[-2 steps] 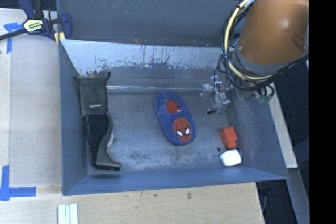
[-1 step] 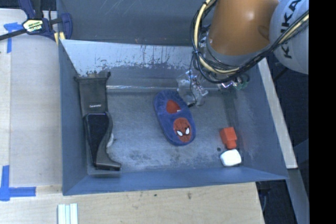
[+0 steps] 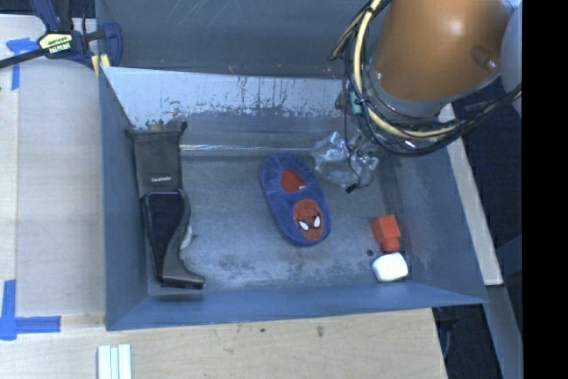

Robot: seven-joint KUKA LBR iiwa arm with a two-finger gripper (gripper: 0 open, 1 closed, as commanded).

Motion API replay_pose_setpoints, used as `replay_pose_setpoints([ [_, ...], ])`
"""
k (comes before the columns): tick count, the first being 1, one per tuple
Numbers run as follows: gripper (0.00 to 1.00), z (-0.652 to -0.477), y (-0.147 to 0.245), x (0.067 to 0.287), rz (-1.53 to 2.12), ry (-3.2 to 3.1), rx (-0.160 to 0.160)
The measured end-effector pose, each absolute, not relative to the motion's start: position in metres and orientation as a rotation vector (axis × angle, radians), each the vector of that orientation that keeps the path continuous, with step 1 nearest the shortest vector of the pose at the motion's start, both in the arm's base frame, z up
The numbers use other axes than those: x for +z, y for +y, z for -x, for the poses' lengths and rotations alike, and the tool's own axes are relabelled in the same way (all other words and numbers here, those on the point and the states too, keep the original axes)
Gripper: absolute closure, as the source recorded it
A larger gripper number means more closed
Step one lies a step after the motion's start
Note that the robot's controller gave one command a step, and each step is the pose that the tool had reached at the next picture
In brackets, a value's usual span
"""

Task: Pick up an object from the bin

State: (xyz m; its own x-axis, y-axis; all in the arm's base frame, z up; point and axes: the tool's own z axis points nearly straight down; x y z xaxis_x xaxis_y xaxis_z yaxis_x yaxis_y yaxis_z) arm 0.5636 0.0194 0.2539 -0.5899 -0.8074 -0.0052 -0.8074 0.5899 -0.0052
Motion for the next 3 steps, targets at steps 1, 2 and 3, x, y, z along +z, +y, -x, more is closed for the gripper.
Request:
replay_pose_setpoints([
  [1,0.00,-0.563,0.019,0.253,1.417,2.798,0.000],
  [2,0.00,-0.566,0.028,0.085,1.729,2.621,0.004],
  [3,1.00,-0.569,0.029,0.091,1.721,2.614,-0.002],
])
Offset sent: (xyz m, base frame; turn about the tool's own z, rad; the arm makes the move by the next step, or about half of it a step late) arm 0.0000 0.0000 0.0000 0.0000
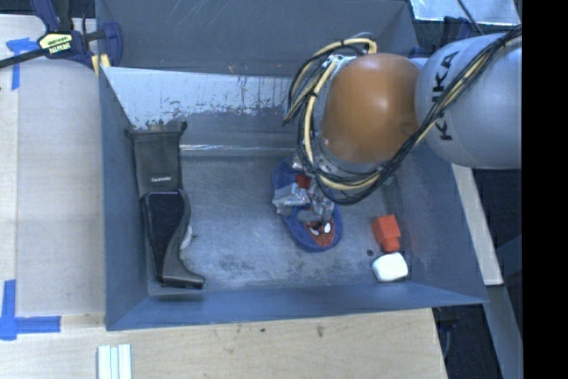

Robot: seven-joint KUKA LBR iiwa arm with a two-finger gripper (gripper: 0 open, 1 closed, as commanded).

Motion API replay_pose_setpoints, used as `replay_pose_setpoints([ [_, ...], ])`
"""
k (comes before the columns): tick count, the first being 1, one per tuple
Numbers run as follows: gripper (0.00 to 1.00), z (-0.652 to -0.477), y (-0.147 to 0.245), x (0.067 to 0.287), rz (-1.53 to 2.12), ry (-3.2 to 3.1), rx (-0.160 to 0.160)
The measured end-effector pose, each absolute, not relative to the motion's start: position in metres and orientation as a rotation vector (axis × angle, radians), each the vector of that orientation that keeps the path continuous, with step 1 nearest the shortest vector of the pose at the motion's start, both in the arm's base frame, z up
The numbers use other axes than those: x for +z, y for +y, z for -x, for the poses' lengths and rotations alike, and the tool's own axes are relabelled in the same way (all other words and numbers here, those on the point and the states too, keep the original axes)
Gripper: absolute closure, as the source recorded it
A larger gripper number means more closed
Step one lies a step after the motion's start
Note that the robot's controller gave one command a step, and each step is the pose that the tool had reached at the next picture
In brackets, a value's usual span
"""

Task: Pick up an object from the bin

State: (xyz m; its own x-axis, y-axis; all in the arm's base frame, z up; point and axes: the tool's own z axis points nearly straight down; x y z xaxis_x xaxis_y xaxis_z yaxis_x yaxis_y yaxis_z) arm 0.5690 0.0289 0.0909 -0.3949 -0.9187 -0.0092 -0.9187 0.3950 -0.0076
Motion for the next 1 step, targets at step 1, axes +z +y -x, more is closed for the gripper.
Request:
replay_pose_setpoints([
  [1,1.00,-0.5619,-0.0025,0.2762,1.754,2.594,-0.010],
])
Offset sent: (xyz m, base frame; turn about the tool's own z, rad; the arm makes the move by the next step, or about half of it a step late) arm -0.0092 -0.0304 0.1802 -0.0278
